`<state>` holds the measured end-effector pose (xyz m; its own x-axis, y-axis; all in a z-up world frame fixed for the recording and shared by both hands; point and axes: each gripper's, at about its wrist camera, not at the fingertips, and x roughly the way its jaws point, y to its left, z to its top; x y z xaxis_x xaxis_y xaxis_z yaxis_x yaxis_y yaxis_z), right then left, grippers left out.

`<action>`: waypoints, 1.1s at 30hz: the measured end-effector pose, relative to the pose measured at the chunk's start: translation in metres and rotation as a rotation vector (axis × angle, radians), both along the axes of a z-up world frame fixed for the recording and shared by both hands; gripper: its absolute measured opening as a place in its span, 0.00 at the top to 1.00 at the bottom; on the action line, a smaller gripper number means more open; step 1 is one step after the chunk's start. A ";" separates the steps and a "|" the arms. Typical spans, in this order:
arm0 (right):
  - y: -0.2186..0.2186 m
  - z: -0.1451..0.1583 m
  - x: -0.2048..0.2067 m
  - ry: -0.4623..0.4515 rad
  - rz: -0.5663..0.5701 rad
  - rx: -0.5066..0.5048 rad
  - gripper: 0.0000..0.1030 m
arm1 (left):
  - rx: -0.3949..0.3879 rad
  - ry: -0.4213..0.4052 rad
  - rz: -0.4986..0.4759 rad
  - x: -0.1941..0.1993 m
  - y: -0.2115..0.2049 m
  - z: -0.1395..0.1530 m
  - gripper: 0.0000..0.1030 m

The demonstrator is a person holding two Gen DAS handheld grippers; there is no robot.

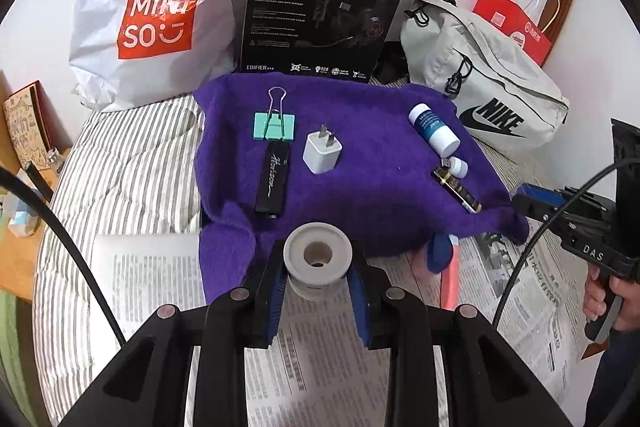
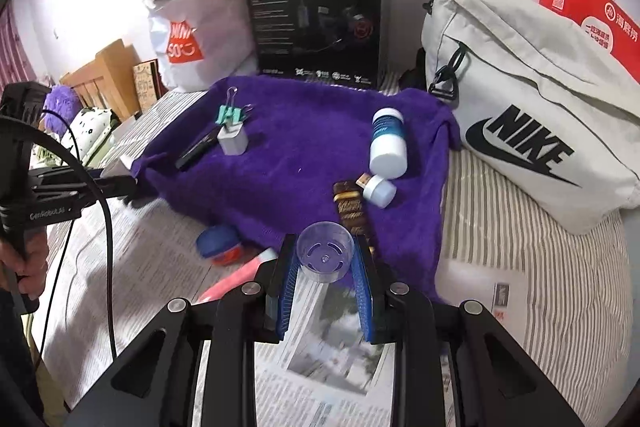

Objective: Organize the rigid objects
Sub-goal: 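Carry the clear cup onto the towel and open the right gripper while the left carries the tape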

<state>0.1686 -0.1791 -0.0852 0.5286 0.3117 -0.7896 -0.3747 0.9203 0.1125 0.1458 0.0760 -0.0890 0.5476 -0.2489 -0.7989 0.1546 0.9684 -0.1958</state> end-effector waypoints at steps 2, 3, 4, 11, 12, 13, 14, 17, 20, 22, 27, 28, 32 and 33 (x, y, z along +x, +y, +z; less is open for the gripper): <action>0.005 -0.001 0.011 -0.002 0.014 0.006 0.74 | 0.000 0.003 0.002 0.004 0.000 0.000 0.73; 0.008 -0.003 0.021 -0.004 0.019 0.009 0.74 | 0.002 0.004 0.002 0.007 0.000 0.000 0.73; 0.010 -0.004 0.027 0.000 0.018 0.005 0.74 | 0.006 0.004 -0.001 0.009 0.000 0.000 0.73; 0.031 -0.019 0.085 -0.009 0.016 -0.035 0.74 | 0.012 0.006 -0.006 0.021 0.002 0.000 0.73; 0.035 -0.022 0.093 -0.007 0.019 -0.042 0.74 | 0.006 0.008 -0.004 0.023 0.003 0.000 0.73; 0.038 -0.025 0.099 -0.006 0.019 -0.048 0.74 | -0.009 0.013 -0.006 0.025 0.005 -0.001 0.73; 0.040 -0.028 0.105 -0.003 0.020 -0.057 0.74 | -0.022 0.016 -0.007 0.027 0.006 -0.002 0.73; 0.050 -0.037 0.127 0.008 0.032 -0.083 0.74 | -0.016 0.020 -0.002 0.030 0.008 -0.005 0.73; 0.058 -0.046 0.145 0.041 0.029 -0.102 0.74 | -0.028 0.026 0.000 0.033 0.011 -0.007 0.73; 0.063 -0.051 0.154 0.053 0.036 -0.111 0.74 | -0.028 0.027 -0.003 0.034 0.012 -0.009 0.73; 0.069 -0.061 0.168 0.086 0.040 -0.145 0.74 | -0.033 0.032 -0.011 0.036 0.013 -0.012 0.73; 0.070 -0.063 0.169 0.090 0.040 -0.150 0.74 | -0.033 0.036 -0.013 0.036 0.013 -0.013 0.73; 0.071 -0.068 0.173 0.102 0.033 -0.158 0.74 | -0.031 0.041 -0.023 0.035 0.011 -0.014 0.73; 0.071 -0.068 0.172 0.102 0.034 -0.157 0.74 | -0.031 0.041 -0.023 0.035 0.011 -0.014 0.73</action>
